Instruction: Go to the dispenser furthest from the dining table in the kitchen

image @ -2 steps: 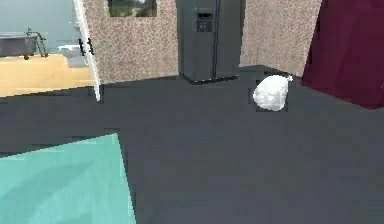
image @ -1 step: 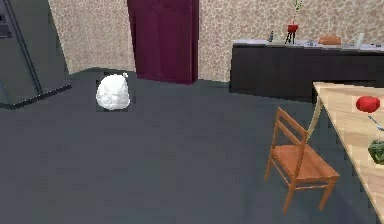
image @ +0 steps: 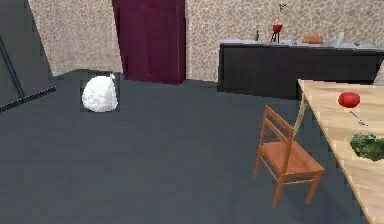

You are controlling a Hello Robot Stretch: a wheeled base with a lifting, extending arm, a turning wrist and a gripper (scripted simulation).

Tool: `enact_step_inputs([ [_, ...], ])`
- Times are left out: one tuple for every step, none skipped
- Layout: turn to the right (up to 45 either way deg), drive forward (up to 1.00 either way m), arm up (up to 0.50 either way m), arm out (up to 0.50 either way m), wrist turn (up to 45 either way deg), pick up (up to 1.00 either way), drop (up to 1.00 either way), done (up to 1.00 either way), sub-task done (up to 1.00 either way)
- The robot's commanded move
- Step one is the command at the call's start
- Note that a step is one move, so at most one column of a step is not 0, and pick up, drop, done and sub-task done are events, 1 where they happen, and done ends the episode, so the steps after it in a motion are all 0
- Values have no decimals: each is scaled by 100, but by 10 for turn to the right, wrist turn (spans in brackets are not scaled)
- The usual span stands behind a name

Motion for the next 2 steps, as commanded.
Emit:
enact_step_inputs([
  [0,100,0,0,0,0,0,0,0],
  [30,0,0,0,0,0,0,0,0],
])
